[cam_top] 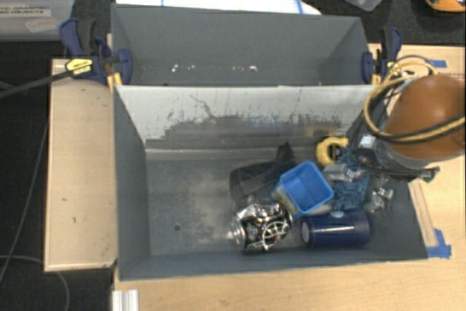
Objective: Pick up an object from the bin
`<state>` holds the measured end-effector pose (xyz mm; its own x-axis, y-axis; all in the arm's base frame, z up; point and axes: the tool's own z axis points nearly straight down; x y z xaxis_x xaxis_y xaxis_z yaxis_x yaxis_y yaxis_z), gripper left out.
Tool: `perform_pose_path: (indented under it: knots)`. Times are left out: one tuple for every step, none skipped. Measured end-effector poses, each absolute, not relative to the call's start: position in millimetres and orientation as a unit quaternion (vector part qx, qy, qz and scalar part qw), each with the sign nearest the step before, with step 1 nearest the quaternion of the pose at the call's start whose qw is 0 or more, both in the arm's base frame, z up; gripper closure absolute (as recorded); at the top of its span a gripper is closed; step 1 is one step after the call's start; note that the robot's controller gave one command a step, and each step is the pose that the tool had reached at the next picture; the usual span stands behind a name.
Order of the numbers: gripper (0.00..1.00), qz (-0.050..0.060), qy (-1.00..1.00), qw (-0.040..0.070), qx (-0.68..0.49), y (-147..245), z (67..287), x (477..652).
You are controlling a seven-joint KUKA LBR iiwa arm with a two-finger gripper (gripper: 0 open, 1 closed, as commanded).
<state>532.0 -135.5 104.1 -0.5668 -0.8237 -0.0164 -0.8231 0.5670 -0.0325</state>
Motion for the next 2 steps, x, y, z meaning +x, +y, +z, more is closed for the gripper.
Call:
perform_pose_path:
  knots:
    - [0.0, -0.01, 0.873, 0.015, -0.487, -105.5, 135.1, 563.0]
    - [0.0, -0.007, 0.825, 0.018, -0.565, -115.8, 71.2, 543.0]
